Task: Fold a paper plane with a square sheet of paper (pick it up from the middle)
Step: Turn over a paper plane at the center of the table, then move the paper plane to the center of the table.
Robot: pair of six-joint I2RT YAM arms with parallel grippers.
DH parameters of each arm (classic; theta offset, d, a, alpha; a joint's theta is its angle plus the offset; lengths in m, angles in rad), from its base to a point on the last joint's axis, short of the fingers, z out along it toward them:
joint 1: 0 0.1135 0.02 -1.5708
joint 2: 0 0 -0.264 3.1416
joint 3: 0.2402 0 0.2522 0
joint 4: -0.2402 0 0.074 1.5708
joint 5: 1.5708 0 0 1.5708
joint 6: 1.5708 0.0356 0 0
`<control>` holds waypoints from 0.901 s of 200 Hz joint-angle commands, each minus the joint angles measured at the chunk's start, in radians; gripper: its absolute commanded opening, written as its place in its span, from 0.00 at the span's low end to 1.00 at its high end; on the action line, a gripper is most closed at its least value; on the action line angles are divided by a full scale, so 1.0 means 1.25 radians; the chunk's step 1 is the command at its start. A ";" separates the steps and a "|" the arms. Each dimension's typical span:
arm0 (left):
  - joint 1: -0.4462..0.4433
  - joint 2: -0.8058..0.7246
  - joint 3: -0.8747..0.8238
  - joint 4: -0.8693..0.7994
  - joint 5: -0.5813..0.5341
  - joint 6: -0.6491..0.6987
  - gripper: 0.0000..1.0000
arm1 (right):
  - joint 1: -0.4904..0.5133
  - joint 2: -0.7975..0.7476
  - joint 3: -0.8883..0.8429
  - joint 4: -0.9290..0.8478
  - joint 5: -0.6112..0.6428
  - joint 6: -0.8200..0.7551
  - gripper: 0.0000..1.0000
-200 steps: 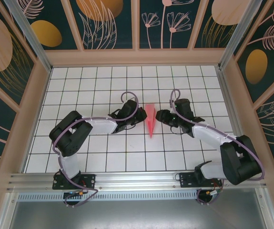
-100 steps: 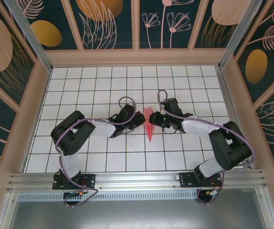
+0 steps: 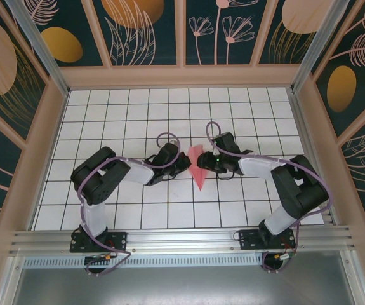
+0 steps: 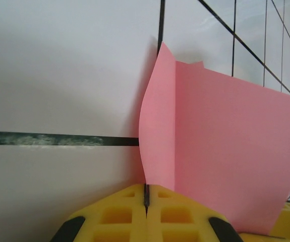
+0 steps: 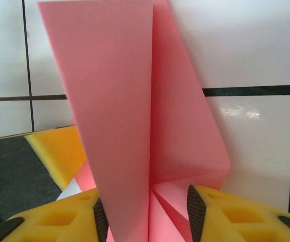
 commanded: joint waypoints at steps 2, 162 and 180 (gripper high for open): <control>0.006 0.011 -0.009 0.021 -0.006 -0.011 0.00 | 0.004 -0.010 0.003 -0.001 -0.030 -0.004 0.52; 0.008 0.000 0.003 0.019 0.010 -0.003 0.00 | 0.054 -0.066 -0.040 -0.029 -0.080 0.018 0.54; 0.008 -0.006 -0.002 0.032 0.022 -0.004 0.00 | 0.074 -0.045 -0.023 -0.054 -0.033 0.011 0.53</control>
